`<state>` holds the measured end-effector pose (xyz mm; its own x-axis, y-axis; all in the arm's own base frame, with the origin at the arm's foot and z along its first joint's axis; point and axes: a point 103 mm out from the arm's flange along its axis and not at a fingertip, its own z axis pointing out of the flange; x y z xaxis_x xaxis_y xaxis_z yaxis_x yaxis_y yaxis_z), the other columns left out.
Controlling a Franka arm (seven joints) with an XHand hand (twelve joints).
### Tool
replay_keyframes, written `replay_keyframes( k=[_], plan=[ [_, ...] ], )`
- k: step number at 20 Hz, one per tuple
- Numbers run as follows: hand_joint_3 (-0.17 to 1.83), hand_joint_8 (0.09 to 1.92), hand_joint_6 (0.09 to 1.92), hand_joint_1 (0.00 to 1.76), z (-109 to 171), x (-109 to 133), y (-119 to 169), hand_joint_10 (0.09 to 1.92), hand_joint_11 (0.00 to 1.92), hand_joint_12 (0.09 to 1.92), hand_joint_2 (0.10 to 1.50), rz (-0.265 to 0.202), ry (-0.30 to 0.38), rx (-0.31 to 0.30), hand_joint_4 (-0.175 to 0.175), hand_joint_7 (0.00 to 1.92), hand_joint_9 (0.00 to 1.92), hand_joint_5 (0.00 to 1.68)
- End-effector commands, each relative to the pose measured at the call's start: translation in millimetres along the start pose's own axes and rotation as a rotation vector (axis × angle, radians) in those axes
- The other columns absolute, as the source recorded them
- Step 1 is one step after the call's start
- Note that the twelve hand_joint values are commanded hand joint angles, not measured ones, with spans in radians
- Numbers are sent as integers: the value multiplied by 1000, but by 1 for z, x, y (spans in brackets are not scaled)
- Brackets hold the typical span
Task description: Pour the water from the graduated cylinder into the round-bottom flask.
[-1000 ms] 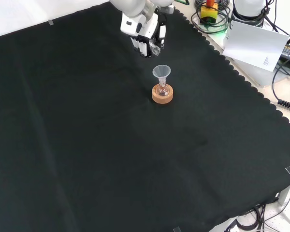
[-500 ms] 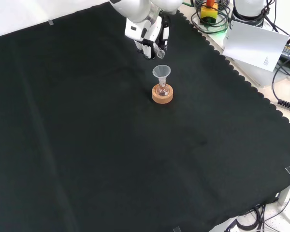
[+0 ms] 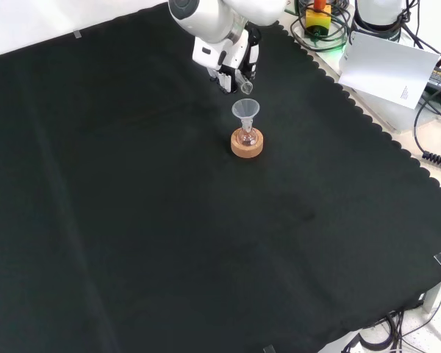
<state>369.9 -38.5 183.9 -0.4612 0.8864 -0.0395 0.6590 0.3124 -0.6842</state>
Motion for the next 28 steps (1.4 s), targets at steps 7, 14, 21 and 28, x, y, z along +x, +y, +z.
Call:
replay_keyframes(
  k=[7,14,21,28],
  plan=[
    [1,1061,1075,1253,-11,6,2,149,1143,798,1134,60,-82,46,-175,961,1322,932],
    [1,1061,1075,1253,-14,5,3,147,1145,798,1134,98,-108,94,-175,961,1324,932],
    [1,1062,1076,1253,-21,9,3,145,1144,796,1134,131,-155,117,-175,961,1326,931],
    [1,1063,1077,1252,-28,14,-2,143,1144,796,1135,163,-223,119,-175,960,1326,930]
  ],
)
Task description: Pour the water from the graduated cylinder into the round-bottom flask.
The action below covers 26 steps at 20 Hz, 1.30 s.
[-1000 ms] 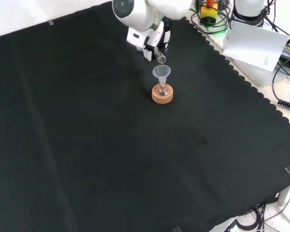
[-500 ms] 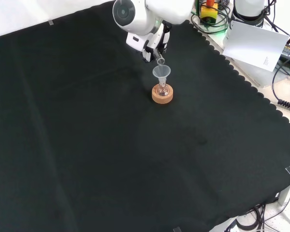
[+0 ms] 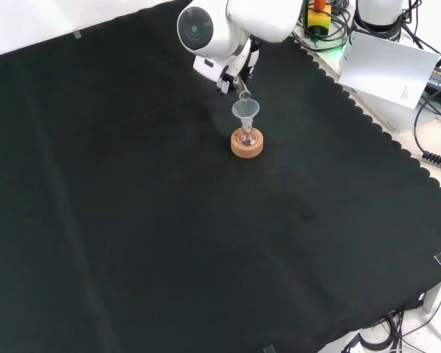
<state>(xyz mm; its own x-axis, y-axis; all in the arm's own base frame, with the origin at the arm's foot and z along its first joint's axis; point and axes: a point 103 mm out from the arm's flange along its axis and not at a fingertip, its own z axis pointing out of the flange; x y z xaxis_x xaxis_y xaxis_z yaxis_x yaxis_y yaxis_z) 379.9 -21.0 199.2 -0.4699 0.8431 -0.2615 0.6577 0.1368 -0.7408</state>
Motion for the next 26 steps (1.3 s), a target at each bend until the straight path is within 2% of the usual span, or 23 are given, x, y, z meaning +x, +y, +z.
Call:
replay_keyframes(
  k=[1,26],
  plan=[
    [1,1064,1077,1252,-6,3,-5,143,1144,796,1135,25,-51,2,-175,959,1326,930],
    [1,1073,1086,1251,-15,10,-8,135,1148,795,1138,100,-159,36,-175,953,1330,924]
  ],
)
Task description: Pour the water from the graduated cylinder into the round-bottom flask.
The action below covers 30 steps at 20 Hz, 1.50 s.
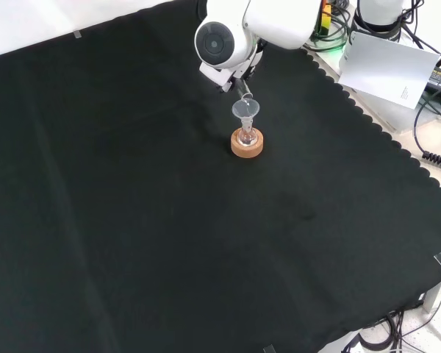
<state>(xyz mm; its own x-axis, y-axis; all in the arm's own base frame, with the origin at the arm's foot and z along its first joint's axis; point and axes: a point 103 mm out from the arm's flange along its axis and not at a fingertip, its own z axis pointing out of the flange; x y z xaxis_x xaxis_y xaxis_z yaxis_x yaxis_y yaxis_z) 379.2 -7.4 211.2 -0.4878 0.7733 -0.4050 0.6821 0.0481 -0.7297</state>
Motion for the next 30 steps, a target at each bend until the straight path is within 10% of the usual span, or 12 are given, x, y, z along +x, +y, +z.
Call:
replay_keyframes(
  k=[1,30],
  plan=[
    [1,1073,1086,1251,-1,1,0,135,1148,795,1138,17,-29,5,-175,953,1330,924],
    [0,1077,1090,1250,-5,3,-2,127,1148,793,1139,40,-61,3,-175,951,1333,921]
  ],
)
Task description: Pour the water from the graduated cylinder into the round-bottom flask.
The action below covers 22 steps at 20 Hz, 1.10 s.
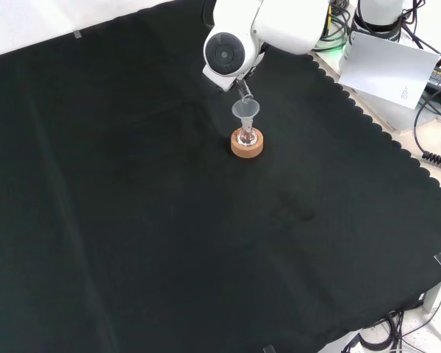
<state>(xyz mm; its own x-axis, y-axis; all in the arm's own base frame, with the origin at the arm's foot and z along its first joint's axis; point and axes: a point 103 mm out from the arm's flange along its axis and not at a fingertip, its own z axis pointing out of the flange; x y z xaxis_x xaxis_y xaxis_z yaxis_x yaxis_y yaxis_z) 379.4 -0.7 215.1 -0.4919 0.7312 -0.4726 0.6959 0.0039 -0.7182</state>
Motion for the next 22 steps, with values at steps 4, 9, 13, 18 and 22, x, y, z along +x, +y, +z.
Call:
replay_keyframes(
  k=[4,9,13,18,22],
  plan=[
    [0,1077,1090,1250,2,-1,2,126,1148,793,1139,-7,17,-23,-175,951,1334,921],
    [0,1077,1090,1250,6,-4,5,124,1148,793,1139,-13,52,-55,-175,951,1334,921],
    [0,1077,1090,1250,11,-9,5,123,1149,792,1139,-16,85,-116,-175,951,1335,921],
    [0,1077,1090,1250,16,-20,4,121,1147,791,1139,-34,157,-197,-175,951,1333,921],
    [1,1080,1094,1250,21,-32,6,118,1142,790,1141,-48,248,-264,-175,948,1329,918]
  ],
)
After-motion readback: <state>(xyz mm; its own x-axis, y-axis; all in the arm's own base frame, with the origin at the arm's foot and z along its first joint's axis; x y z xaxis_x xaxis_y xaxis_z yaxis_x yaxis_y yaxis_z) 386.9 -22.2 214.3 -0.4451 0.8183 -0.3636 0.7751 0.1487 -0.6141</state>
